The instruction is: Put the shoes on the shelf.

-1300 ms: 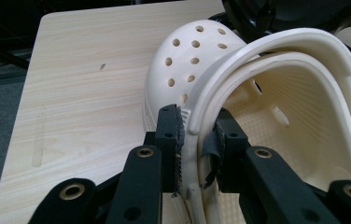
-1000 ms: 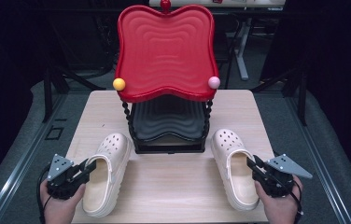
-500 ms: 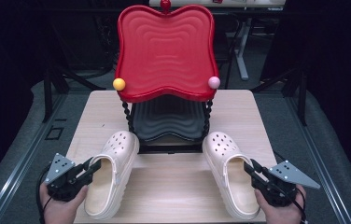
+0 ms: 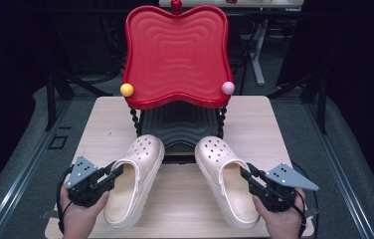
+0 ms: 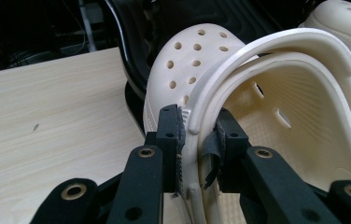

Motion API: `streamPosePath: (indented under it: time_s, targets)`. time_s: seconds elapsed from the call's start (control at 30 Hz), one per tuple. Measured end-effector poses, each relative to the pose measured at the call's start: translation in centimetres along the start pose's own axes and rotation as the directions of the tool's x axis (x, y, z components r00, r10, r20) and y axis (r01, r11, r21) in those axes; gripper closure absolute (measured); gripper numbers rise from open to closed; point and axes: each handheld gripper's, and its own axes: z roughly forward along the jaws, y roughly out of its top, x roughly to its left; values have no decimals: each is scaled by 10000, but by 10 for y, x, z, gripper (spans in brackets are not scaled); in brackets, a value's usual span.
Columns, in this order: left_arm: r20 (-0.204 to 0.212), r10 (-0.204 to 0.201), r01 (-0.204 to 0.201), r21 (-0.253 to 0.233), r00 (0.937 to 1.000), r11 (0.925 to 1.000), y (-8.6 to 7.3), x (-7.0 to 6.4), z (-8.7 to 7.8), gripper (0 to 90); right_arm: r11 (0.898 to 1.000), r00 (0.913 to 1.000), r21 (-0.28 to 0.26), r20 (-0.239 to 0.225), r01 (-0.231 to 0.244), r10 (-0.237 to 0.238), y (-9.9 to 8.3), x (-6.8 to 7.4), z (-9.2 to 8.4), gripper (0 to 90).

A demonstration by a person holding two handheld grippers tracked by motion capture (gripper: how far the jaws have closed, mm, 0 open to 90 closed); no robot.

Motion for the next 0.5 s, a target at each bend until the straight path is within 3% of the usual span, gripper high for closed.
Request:
streamPosePath:
  time_s: [0.5]
  targets:
    - [301, 48, -41, -221, 9995, 9997, 14, -11, 17, 755, 9996, 9990, -242, -437, 114, -124, 20, 16, 32, 748]
